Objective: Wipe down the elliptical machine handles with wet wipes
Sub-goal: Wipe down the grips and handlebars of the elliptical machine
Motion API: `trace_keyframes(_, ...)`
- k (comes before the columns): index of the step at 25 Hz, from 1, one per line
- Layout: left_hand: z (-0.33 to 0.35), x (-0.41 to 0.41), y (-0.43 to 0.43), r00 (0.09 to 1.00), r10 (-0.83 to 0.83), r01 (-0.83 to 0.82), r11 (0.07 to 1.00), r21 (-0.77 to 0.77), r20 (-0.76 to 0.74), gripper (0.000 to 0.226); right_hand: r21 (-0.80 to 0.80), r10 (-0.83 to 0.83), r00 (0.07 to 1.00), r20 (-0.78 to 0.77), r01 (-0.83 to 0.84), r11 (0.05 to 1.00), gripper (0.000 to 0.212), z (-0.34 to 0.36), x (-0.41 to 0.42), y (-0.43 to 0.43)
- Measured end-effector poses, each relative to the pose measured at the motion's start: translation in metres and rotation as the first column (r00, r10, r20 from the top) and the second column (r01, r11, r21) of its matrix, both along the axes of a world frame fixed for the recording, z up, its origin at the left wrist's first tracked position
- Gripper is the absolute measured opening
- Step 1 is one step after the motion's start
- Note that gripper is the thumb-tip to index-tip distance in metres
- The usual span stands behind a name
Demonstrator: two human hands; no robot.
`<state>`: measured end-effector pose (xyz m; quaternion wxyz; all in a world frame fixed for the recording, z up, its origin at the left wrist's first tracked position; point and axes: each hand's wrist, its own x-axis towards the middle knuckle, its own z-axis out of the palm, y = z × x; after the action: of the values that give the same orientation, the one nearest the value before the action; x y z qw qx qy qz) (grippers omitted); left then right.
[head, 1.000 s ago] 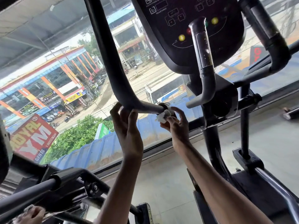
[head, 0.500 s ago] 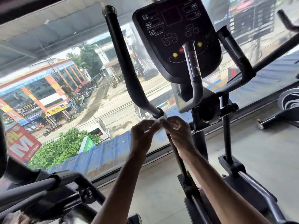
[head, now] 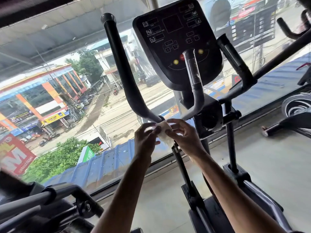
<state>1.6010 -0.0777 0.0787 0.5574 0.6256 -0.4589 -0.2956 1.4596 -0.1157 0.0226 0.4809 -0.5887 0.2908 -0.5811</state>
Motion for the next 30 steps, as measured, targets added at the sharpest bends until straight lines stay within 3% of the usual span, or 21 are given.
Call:
trace_keyframes(3, -0.003, -0.006, -0.011, 0.999, 0.019, -0.019, 1.000, 0.002, -0.041, 0.016, -0.014, -0.003, 0.998, -0.062, 0.002, 1.000, 0.035, 0.001, -0.001, -0.021)
trace_keyframes(6, -0.011, -0.006, -0.022, 0.987, 0.122, -0.118, 0.992, 0.037, -0.101, 0.038, -0.035, -0.112, 0.982, -0.155, 0.108, 0.994, 0.031, -0.001, 0.004, -0.044)
trace_keyframes(8, -0.017, -0.005, -0.030, 0.972, 0.206, -0.205, 0.979, 0.024, -0.113, 0.048, -0.051, -0.187, 0.961, -0.203, 0.180, 0.982, 0.041, -0.003, 0.009, -0.060)
trace_keyframes(11, -0.018, -0.005, -0.035, 0.948, 0.315, -0.318, 0.941, -0.113, -0.044, 0.049, -0.107, -0.288, 0.907, -0.308, 0.268, 0.957, 0.052, -0.010, 0.023, -0.085)
trace_keyframes(14, -0.012, -0.008, -0.034, 0.922, 0.388, -0.366, 0.881, -0.299, 0.013, 0.060, -0.217, -0.443, 0.832, -0.333, 0.389, 0.895, 0.033, -0.018, 0.040, -0.108)
trace_keyframes(17, -0.005, -0.014, -0.031, 0.912, 0.409, -0.379, 0.807, -0.453, -0.034, 0.070, -0.308, -0.511, 0.801, -0.312, 0.423, 0.852, 0.027, -0.026, 0.055, -0.125)
trace_keyframes(21, 0.005, -0.019, -0.027, 0.913, 0.407, -0.352, 0.774, -0.527, -0.012, 0.054, -0.320, -0.455, 0.845, -0.282, 0.364, 0.875, 0.029, -0.041, 0.071, -0.134)
trace_keyframes(26, 0.014, -0.028, -0.027, 0.899, 0.437, -0.366, 0.768, -0.526, 0.012, 0.017, -0.365, -0.413, 0.911, -0.004, 0.383, 0.848, 0.031, -0.033, 0.077, -0.103)
trace_keyframes(28, 0.016, -0.031, -0.027, 0.894, 0.449, -0.374, 0.758, -0.533, 0.011, 0.016, -0.408, -0.426, 0.905, -0.015, 0.383, 0.828, 0.036, -0.041, 0.078, -0.106)
trace_keyframes(30, 0.017, -0.030, -0.027, 0.888, 0.460, -0.380, 0.755, -0.534, 0.019, 0.017, -0.349, -0.441, 0.890, -0.117, 0.379, 0.857, 0.039, -0.052, 0.080, -0.125)
